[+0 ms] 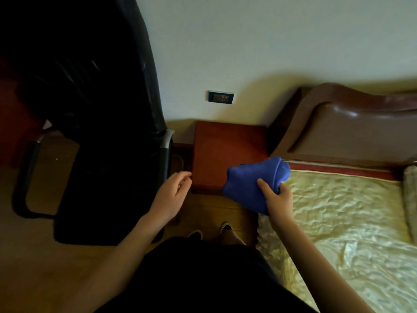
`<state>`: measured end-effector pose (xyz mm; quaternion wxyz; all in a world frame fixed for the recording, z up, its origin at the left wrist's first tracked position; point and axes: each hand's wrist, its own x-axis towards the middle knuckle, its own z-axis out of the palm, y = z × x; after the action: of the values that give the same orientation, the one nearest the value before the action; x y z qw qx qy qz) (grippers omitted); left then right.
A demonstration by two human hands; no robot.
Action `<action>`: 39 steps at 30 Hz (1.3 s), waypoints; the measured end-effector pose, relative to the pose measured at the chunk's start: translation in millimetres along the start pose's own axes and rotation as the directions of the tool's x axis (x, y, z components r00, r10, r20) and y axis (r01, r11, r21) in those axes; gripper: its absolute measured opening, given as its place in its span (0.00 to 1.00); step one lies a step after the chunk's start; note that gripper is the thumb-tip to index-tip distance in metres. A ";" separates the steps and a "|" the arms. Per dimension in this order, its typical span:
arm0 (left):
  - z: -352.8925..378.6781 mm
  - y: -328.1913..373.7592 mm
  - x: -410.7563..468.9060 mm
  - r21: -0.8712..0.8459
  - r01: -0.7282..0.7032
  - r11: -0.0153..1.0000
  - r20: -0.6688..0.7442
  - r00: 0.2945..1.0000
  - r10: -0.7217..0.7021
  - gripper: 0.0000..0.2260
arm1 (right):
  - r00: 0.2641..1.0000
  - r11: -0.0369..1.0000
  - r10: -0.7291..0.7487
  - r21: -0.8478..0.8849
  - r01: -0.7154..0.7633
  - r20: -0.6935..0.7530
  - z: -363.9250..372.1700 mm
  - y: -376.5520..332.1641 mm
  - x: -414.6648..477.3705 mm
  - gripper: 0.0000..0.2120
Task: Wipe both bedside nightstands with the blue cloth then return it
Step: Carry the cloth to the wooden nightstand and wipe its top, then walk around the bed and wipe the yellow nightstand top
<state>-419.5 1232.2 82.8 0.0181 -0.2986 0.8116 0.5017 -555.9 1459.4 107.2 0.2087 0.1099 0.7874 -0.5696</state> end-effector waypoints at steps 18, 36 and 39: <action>-5.8 -53.6 -14.6 0.307 -0.242 0.920 0.528 0.848 0.046 0.14 | 0.737 0.899 0.412 0.370 -0.233 -0.536 -40.2 133.1 -185.0 0.11; 160.8 -28.7 -256.5 -0.109 -0.847 0.520 0.988 -0.034 0.151 0.11 | -0.068 0.657 0.742 0.703 0.273 -0.667 45.9 295.9 -572.6 0.05; 165.1 -67.2 -328.1 -0.165 -0.847 0.505 0.985 -0.168 0.040 0.09 | -0.188 0.576 0.815 0.736 0.355 -0.548 100.7 325.4 -631.7 0.07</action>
<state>-160.9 1500.1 54.9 0.4384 0.4832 0.7194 0.2381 159.6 1511.7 90.4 -0.3872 0.7385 0.2931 -0.4678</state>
